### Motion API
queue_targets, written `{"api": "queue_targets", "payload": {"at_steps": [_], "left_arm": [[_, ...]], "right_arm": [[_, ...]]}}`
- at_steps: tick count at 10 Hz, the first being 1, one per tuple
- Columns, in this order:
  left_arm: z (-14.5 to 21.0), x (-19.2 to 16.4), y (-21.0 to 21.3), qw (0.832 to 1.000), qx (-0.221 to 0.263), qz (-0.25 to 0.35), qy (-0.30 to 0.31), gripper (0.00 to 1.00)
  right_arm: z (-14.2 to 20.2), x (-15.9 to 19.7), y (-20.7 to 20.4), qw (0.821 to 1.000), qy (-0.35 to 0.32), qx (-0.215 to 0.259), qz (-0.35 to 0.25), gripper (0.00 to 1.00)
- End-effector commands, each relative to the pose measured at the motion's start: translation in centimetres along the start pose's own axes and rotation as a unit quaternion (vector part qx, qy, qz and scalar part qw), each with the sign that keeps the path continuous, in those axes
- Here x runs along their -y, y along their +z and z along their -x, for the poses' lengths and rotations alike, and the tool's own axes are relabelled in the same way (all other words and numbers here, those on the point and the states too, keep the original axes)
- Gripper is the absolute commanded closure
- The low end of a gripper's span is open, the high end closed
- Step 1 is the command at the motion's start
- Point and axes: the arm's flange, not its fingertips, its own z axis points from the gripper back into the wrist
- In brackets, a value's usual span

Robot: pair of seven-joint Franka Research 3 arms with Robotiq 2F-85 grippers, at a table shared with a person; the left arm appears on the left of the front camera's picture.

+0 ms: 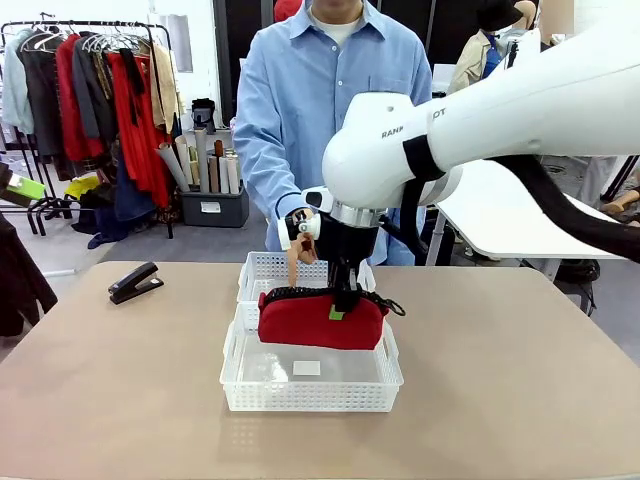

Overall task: Distribute items into two baskets.
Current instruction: Place the picked Pencil pouch into the Organizing basket as instructed by the person.

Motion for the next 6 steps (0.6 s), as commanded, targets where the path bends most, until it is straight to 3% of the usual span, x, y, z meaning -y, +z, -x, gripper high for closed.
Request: {"api": "queue_targets", "payload": {"at_steps": [1,6], "left_arm": [[-0.1,0.1,0.0,1.000,0.011,0.006,0.002,0.00],[-0.1,0.1,0.0,1.000,0.011,0.006,0.002,0.00]], "right_arm": [[-0.9,0.2,-0.5,1.000,-0.016,-0.004,0.023,1.00],[-1.4,-0.5,-3.2,0.999,-0.012,-0.016,0.040,1.00]]}}
